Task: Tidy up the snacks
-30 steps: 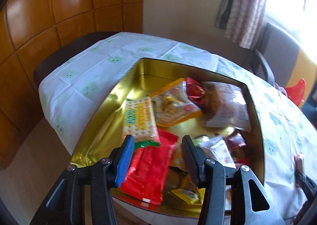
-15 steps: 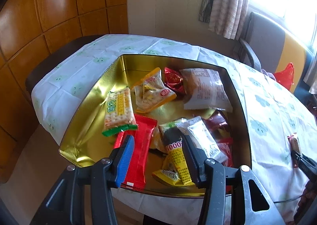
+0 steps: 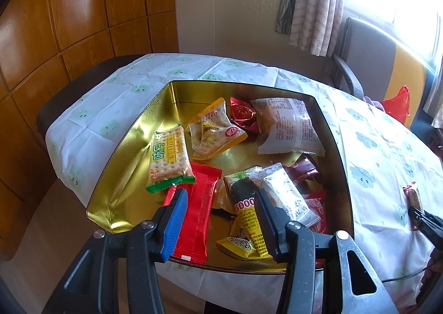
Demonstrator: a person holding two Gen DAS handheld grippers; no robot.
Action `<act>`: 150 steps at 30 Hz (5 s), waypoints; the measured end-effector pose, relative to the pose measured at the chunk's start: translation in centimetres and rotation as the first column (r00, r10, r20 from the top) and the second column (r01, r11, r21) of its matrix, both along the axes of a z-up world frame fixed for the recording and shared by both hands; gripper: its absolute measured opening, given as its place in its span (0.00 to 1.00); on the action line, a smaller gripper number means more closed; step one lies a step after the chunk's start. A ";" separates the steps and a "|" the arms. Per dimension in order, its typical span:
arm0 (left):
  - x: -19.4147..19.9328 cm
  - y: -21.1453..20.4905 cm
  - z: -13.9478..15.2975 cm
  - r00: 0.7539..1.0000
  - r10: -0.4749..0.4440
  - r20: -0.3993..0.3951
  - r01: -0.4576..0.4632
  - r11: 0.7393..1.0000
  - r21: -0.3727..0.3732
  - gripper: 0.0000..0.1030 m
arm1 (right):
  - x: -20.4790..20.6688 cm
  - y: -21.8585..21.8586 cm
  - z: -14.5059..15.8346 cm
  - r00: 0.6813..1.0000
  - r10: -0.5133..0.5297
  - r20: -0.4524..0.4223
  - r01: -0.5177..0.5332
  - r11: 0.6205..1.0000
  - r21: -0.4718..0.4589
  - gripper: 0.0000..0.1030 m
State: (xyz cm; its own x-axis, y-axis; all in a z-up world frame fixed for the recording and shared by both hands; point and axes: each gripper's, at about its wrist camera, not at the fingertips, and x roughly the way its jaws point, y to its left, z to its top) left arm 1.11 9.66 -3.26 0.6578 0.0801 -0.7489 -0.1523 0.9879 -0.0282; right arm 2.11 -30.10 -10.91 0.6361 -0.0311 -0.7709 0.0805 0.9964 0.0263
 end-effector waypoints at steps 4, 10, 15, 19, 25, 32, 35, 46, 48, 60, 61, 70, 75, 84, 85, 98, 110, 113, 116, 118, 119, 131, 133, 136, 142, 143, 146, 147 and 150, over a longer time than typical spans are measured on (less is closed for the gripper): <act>0.1 0.4 -0.1 1.000 0.008 -0.001 -0.008 1.000 -0.014 0.50 | 0.1 0.2 0.0 1.000 -0.001 -0.008 0.001 1.000 -0.009 0.28; 0.1 1.1 -0.1 1.000 0.023 0.002 -0.023 0.999 -0.026 0.50 | 0.4 0.3 0.1 1.000 -0.001 -0.028 0.001 1.000 -0.020 0.28; 0.0 1.6 0.1 0.999 0.039 0.011 -0.039 0.999 -0.026 0.50 | 0.7 0.3 0.4 0.998 -0.003 -0.058 0.002 1.000 -0.014 0.27; 0.0 2.0 0.4 0.998 0.052 0.026 -0.051 0.999 -0.019 0.50 | 0.6 1.2 2.1 0.999 0.030 -0.038 -0.028 0.999 0.039 0.27; 0.0 2.6 0.5 0.997 0.074 0.035 -0.074 0.997 -0.014 0.50 | 1.2 6.9 6.2 0.976 0.215 0.030 -0.217 0.966 0.142 0.27; 0.0 4.0 0.7 0.991 0.127 0.052 -0.126 0.992 -0.021 0.50 | 3.0 17.1 10.0 0.877 0.472 0.094 -0.481 0.861 0.166 0.27; 0.0 4.2 0.5 0.990 0.130 0.048 -0.129 0.991 -0.022 0.50 | 4.0 21.5 10.7 0.827 0.553 0.103 -0.562 0.813 0.151 0.27; 0.5 4.5 -0.5 0.993 0.121 0.017 -0.120 0.992 -0.029 0.50 | 8.3 30.1 5.9 0.740 0.670 -0.052 -0.664 0.741 0.102 0.28; 0.5 4.5 -0.6 0.993 0.120 0.012 -0.120 0.992 -0.029 0.50 | 8.3 29.7 5.7 0.745 0.664 -0.053 -0.657 0.746 0.110 0.29; 0.4 4.2 -0.4 0.993 0.120 0.017 -0.120 0.992 -0.029 0.50 | 6.4 28.0 6.3 0.742 0.670 -0.019 -0.666 0.740 0.092 0.21; 0.4 4.2 -0.4 0.993 0.121 0.017 -0.120 0.992 -0.028 0.50 | 6.5 28.2 6.2 0.738 0.675 -0.024 -0.670 0.736 0.095 0.20; 0.5 4.2 -0.4 0.992 0.123 0.015 -0.123 0.992 -0.026 0.53 | 7.3 30.0 4.4 0.744 0.666 -0.050 -0.658 0.744 0.119 0.17; 0.5 3.9 -0.2 0.993 0.117 0.021 -0.117 0.993 -0.020 0.53 | 7.0 29.3 4.2 0.748 0.662 -0.056 -0.652 0.748 0.125 0.17; 0.1 3.3 0.3 0.994 0.097 0.039 -0.097 0.995 -0.017 0.57 | 6.1 28.5 5.0 0.776 0.631 -0.028 -0.623 0.772 0.124 0.17; 0.1 3.2 0.4 0.995 0.096 0.041 -0.095 0.995 -0.018 0.57 | 5.9 28.4 5.1 0.778 0.628 -0.022 -0.622 0.774 0.118 0.17; -0.7 1.8 1.5 0.995 0.061 0.078 -0.061 0.998 -0.003 0.62 | 3.5 26.9 6.9 0.826 0.561 0.062 -0.564 0.823 0.067 0.18; -1.8 0.1 2.6 0.992 0.043 0.117 -0.044 0.999 0.013 0.77 | -0.9 22.5 8.2 0.912 0.371 0.177 -0.381 0.924 0.026 0.29; -2.4 -0.5 2.8 0.991 0.032 0.127 -0.034 0.999 0.017 0.80 | -1.9 21.5 8.1 0.922 0.336 0.192 -0.345 0.939 0.012 0.32; -2.8 -1.2 2.7 0.991 0.015 0.129 -0.019 0.999 0.028 0.84 | -2.5 20.5 8.0 0.932 0.302 0.201 -0.312 0.950 0.017 0.33; -3.0 -1.6 2.8 0.991 0.002 0.131 -0.006 1.000 0.028 0.86 | -2.9 20.0 8.0 0.936 0.284 0.209 -0.294 0.956 0.016 0.34; -3.1 -1.9 2.8 0.991 -0.006 0.135 0.002 1.000 0.029 0.89 | -3.0 19.9 8.0 0.937 0.277 0.211 -0.287 0.958 0.013 0.34; -3.3 -2.3 3.0 0.989 -0.011 0.151 0.004 0.999 0.052 1.00 | -3.6 19.6 8.0 0.938 0.271 0.216 -0.278 0.961 0.000 0.35; -3.2 -2.1 2.9 0.989 -0.006 0.148 -0.001 0.999 0.053 1.00 | -3.6 19.7 7.9 0.938 0.273 0.213 -0.279 0.960 0.000 0.35; -3.2 -2.1 2.9 0.989 -0.005 0.147 -0.003 0.999 0.054 1.00 | -3.6 19.7 7.8 0.938 0.274 0.212 -0.281 0.960 0.001 0.35; -3.1 -2.0 2.8 0.990 -0.005 0.142 -0.003 0.998 0.057 1.00 | -3.5 19.9 7.7 0.938 0.276 0.210 -0.282 0.959 0.001 0.35; -3.1 -2.0 2.8 0.990 -0.004 0.143 -0.005 0.998 0.057 1.00 | -3.5 19.9 7.7 0.938 0.276 0.209 -0.282 0.959 0.001 0.35; -3.1 -1.8 2.8 0.989 0.004 0.145 -0.012 0.998 0.055 1.00 | -3.5 20.0 7.8 0.937 0.279 0.211 -0.285 0.959 -0.004 0.35; -3.1 -1.7 2.8 0.989 0.005 0.145 -0.013 0.998 0.054 1.00 | -3.5 20.1 7.8 0.936 0.281 0.212 -0.286 0.958 -0.005 0.35; -3.0 -1.7 2.8 0.990 0.007 0.143 -0.015 0.999 0.052 1.00 | -3.5 20.2 7.8 0.935 0.285 0.209 -0.290 0.957 -0.007 0.35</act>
State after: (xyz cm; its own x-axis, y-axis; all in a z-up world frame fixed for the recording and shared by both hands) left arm -1.88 7.97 -0.49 0.7562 0.1250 -0.6423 -0.1613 0.9869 0.0021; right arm -1.39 -9.90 -3.15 0.7599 0.1935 -0.6206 -0.2191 0.9751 0.0358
